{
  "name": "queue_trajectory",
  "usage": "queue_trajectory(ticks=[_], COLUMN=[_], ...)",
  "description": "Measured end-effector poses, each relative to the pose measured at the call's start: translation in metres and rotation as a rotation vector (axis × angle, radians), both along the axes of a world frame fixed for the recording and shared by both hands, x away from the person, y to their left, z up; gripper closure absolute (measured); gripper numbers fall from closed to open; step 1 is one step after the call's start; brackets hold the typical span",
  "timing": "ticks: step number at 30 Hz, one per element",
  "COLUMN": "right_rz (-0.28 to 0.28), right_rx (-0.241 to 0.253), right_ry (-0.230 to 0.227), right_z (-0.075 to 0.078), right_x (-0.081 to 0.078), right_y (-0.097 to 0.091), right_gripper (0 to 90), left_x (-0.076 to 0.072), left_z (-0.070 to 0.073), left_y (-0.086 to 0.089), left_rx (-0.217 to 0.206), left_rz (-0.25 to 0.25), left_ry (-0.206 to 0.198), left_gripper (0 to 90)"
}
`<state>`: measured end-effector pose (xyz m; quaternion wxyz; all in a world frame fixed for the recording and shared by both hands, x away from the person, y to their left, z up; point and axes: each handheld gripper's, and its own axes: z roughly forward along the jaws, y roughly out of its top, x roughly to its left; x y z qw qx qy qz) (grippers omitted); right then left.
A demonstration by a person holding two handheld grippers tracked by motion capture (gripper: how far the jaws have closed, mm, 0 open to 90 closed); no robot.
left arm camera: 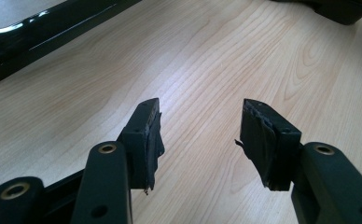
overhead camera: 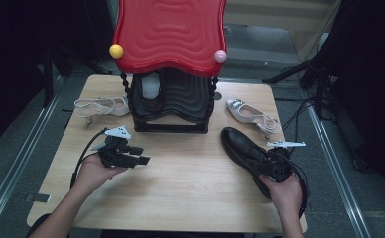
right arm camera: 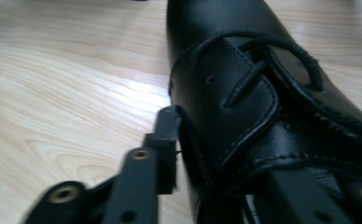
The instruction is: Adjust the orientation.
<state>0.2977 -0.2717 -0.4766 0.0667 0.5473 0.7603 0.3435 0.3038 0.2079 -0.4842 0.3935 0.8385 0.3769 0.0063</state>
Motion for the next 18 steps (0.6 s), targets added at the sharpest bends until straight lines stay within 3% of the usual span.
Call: queue_trajectory(ticks=[4,10,18], right_rz=[-0.004,0.005,0.09], right_rx=[0.075,0.083,0.091], right_ry=[0.041,0.042,0.029], right_z=[0.001,0.011,0.021], right_x=[0.003,-0.001,-0.008], right_y=[-0.007,-0.004,0.022], right_gripper=[81.7,82.2,81.7], left_x=[0.0,0.0,-0.001], left_z=[0.0,0.0,0.0], left_y=[0.002,0.002,0.001], left_rx=[-0.008,-0.01,-0.012], left_rz=[0.004,0.008,0.007], left_ry=[-0.004,-0.002,-0.006], left_gripper=[48.6,48.4,47.9])
